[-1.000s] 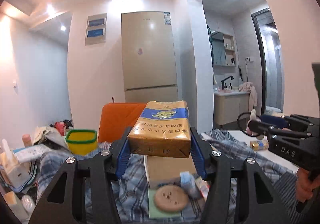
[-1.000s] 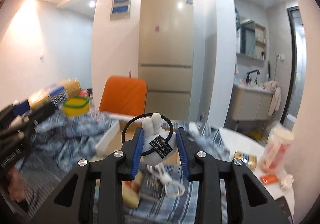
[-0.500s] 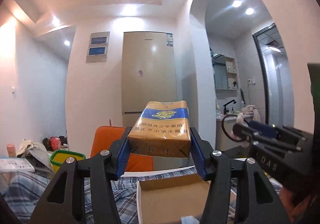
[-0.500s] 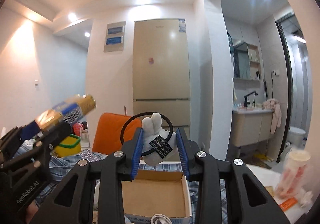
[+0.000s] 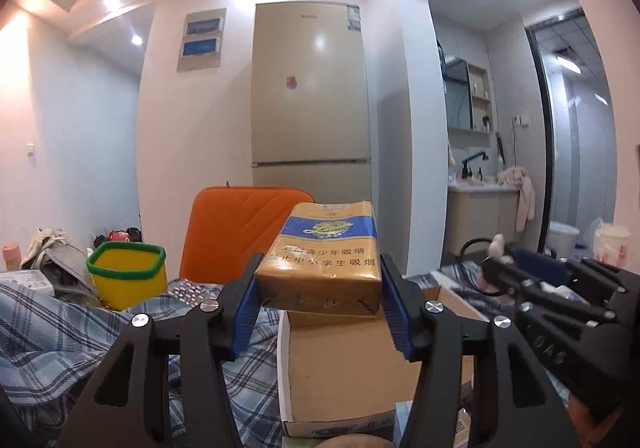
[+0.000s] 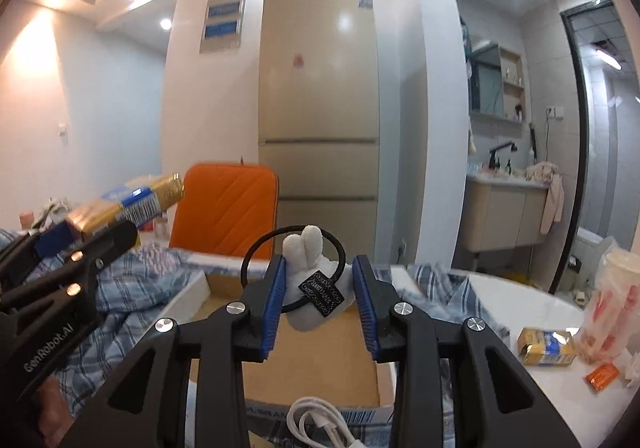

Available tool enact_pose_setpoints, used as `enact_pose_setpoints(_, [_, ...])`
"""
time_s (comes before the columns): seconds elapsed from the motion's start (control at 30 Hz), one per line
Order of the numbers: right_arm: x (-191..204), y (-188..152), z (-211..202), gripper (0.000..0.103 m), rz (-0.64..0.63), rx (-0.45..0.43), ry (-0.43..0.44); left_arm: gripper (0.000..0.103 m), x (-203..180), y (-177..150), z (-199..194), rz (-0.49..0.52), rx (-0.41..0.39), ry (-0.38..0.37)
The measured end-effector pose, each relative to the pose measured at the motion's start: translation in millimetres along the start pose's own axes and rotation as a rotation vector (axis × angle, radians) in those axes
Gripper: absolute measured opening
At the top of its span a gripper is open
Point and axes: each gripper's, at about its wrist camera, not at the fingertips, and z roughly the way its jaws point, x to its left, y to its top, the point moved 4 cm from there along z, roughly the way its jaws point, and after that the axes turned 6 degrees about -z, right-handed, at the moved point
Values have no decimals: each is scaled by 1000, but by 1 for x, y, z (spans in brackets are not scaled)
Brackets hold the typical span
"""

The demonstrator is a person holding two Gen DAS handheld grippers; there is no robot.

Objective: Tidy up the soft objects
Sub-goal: 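Carry the pack into the box and release it while the right tool drops the bunny case in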

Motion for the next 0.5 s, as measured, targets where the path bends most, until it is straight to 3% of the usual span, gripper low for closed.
enact_pose_setpoints(0.1, [-3, -11, 23, 36, 13, 110, 18, 54, -5, -3, 8, 13, 45, -12])
enact_pose_setpoints(0.3, [-14, -31, 52, 36, 80, 250, 56, 54, -2, -7, 16, -1, 87, 0])
enact_pose_setpoints(0.4, [-16, -38, 57, 42, 86, 284, 62, 54, -3, -7, 18, 0, 97, 4])
enact_pose_setpoints(0.43, [-17, -38, 57, 49, 89, 281, 60, 54, -2, -8, 18, 0, 102, 5])
enact_pose_setpoints(0.5, [-19, -37, 54, 51, 91, 263, 52, 54, -1, -9, 21, -8, 110, 15])
